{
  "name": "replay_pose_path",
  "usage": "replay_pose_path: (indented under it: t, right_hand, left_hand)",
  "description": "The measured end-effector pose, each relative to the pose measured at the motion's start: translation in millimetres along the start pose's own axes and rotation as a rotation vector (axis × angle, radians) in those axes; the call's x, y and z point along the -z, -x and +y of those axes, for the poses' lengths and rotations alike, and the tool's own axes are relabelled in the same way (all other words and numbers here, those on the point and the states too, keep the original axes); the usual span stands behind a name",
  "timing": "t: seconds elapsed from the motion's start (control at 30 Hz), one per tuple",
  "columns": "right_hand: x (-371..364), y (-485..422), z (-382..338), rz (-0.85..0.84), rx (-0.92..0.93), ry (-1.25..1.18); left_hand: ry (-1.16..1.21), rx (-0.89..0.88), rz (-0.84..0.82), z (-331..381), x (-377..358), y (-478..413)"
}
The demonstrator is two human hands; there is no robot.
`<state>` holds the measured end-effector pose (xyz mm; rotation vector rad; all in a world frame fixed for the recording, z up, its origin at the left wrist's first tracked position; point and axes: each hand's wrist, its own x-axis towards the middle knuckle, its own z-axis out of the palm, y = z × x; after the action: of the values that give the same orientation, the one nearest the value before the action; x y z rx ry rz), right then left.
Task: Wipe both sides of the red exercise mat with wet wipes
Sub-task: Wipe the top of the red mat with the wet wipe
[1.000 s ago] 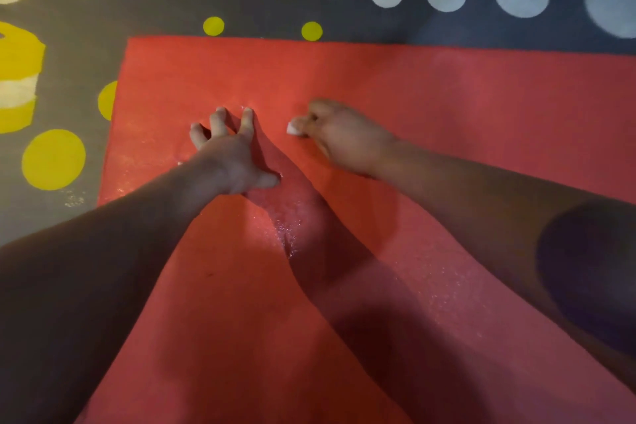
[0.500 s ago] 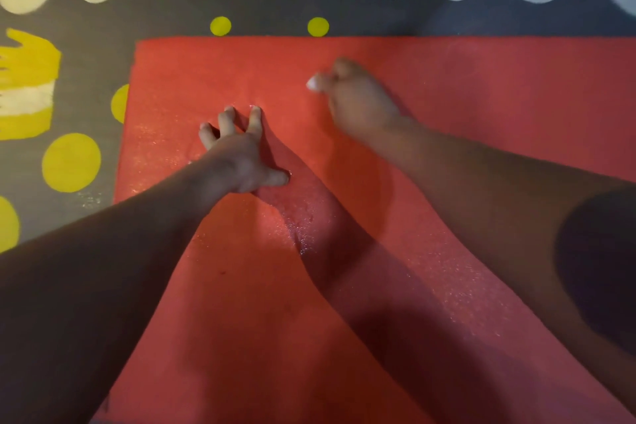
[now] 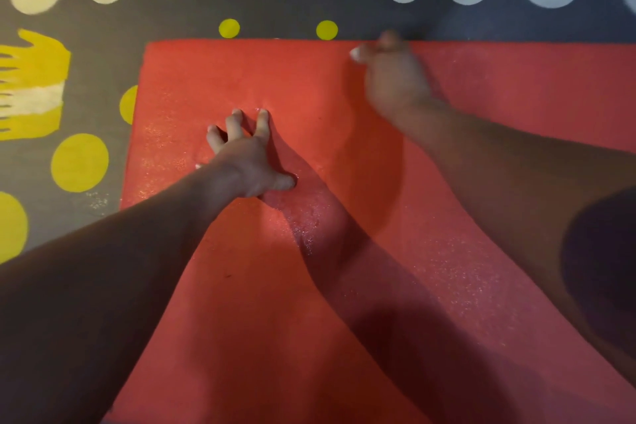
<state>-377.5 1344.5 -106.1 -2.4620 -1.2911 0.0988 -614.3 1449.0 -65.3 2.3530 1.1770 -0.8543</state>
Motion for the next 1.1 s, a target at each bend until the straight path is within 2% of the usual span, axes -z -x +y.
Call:
replay_pose_path:
  t: [0.03, 0.1, 0.23, 0.33, 0.4, 0.53, 0.6, 0.67, 0.77, 0.87, 0.93, 1.03, 1.1]
  right_hand:
    - [2.5, -0.7, 13.4, 0.051, -0.071, 0.009]
    - [5.5, 13.8, 6.4, 0.019, -0.06, -0.028]
    - [8.3, 77.4, -38.4, -0.179, 0.323, -0.154]
    - [11.3, 105.2, -43.7, -0.302, 0.579, -0.115]
    - [16.3, 93.5, -31.7, -0.3, 0.514, -0.05]
    - [14.9, 62.4, 5.6, -0.035, 0.02, -0.068]
    - [12.2, 70.5, -1.7, -0.053, -0.063, -0.043]
    - [11.0, 98.5, -22.3, -0.15, 0.056, -0.075]
    - [13.8, 153.5, -44.0, -0.301, 0.398, -0.141]
    - [23.2, 165.7, -34.9, -0.403, 0.539, -0.121]
    - [23.5, 144.9, -16.1, -0.296, 0.427, -0.074]
    - [27.8, 108.4, 15.5, -0.065, -0.016, 0.096]
    - [27.2, 105.6, 12.8, -0.034, -0.173, 0.183]
  left_hand:
    - [-0.004, 0.001, -0.003, 0.4, 0.6, 0.2]
    - [-0.011, 0.001, -0.009, 1.8, 1.8, 0.2]
    - [-0.017, 0.015, -0.011, 3.3, 3.3, 2.1]
    - [-0.012, 0.021, -0.013, 2.2, 1.1, 3.3]
    - [-0.013, 0.017, -0.002, 2.3, 1.0, 3.8]
    - [0.019, 0.014, 0.037, 1.2, -0.1, 6.8]
    - [0.048, 0.015, 0.067, 0.3, -2.3, 8.2]
    - [0.084, 0.022, 0.088, -0.8, -3.3, 12.1]
    - [0.176, 0.069, 0.113, -4.4, -5.0, 21.6]
    - [0.175, 0.089, 0.152, -5.6, -11.5, 32.7]
    - [0.118, 0.048, 0.167, -3.5, -17.7, 40.6]
    - [0.087, -0.065, 0.2, 1.9, -25.1, 52.6]
    - [0.094, -0.115, 0.216, 5.3, -28.2, 60.4]
